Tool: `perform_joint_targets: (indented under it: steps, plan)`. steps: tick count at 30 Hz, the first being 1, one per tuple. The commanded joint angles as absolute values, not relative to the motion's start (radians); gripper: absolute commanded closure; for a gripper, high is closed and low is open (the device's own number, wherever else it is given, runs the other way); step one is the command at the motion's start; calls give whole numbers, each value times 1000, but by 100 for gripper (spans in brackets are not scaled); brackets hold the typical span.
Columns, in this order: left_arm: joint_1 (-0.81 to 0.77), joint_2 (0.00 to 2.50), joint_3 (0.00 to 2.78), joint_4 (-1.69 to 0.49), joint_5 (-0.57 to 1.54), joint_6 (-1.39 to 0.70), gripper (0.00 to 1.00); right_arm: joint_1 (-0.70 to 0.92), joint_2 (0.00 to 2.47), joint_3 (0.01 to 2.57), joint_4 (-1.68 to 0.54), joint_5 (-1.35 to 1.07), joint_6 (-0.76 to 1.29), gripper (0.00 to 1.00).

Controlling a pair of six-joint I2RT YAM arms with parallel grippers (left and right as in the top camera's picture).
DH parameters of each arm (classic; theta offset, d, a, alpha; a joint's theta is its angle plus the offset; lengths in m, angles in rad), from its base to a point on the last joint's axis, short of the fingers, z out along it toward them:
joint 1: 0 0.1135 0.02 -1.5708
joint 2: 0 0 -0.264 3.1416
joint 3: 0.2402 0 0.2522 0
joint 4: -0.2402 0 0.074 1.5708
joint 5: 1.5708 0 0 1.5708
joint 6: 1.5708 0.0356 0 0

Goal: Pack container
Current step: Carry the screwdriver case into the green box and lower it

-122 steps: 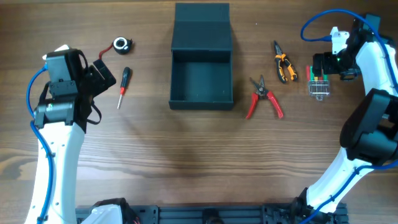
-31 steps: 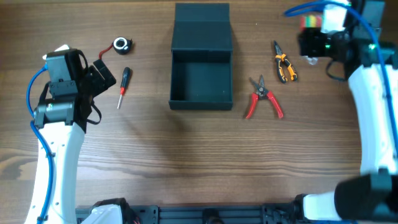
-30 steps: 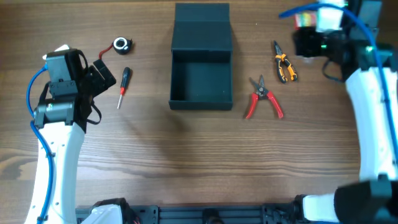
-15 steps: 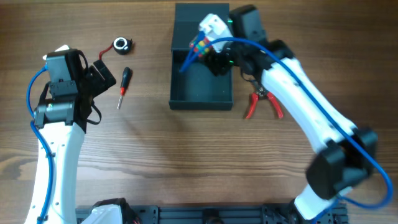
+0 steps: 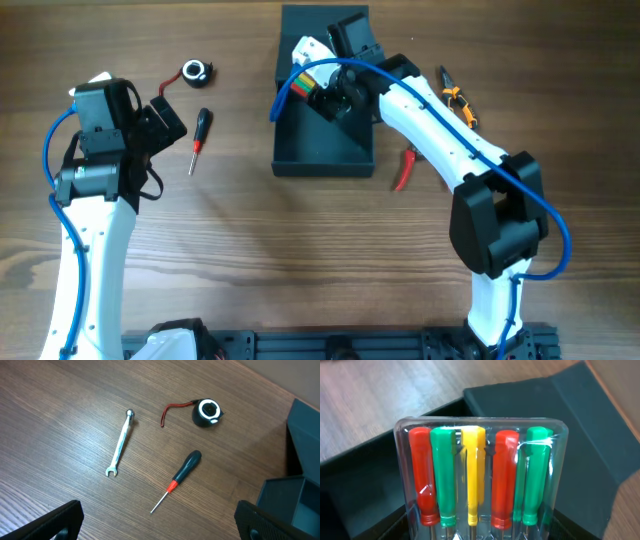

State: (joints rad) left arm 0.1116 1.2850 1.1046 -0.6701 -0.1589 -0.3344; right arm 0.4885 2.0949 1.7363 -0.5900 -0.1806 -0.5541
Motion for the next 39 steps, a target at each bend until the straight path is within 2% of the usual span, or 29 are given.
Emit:
perform_joint_targets:
  steps: [1,3,5,12,23,25,28,31,33,34,35,36,38,39]
  plan:
    - [116,1291,1126,-667,-147,-318,0,493,2123,1763,-591,-249,-658,96]
    - [116,1291,1126,-667,-147,-318,0,493,2139,1763,-600,-263,-683,96]
    - [116,1291,1126,-667,-147,-318,0,494,2159,1760,-623,-316,-791,96]
    - [116,1291,1126,-667,-147,-318,0,495,2200,1760,-646,-305,-886,96]
    - [116,1291,1126,-667,-147,-318,0,496,2255,1760,-623,-290,-860,94]
    - [116,1291,1126,-667,-147,-318,0,496,2252,1765,-599,-242,-737,66]
    - [116,1291,1126,-667,-147,-318,0,496,2215,1795,-615,-229,-631,60]
    - [116,1291,1126,-667,-147,-318,0,496,2131,1810,-623,-229,-622,46]
    - [116,1291,1126,-667,-147,-318,0,496,2082,1810,-623,-239,-627,43]
    - [116,1291,1126,-667,-147,-318,0,498,2067,1810,-618,-245,-631,46]
    - [116,1291,1126,-667,-147,-318,0,502,2064,1810,-616,-240,-657,58]
    - [116,1291,1126,-667,-147,-318,0,505,2064,1809,-622,-235,-659,62]
    - [116,1291,1126,-667,-147,-318,0,509,2071,1808,-641,-232,-659,63]
    - [116,1291,1126,-667,-147,-318,0,509,2073,1807,-647,-232,-662,71]
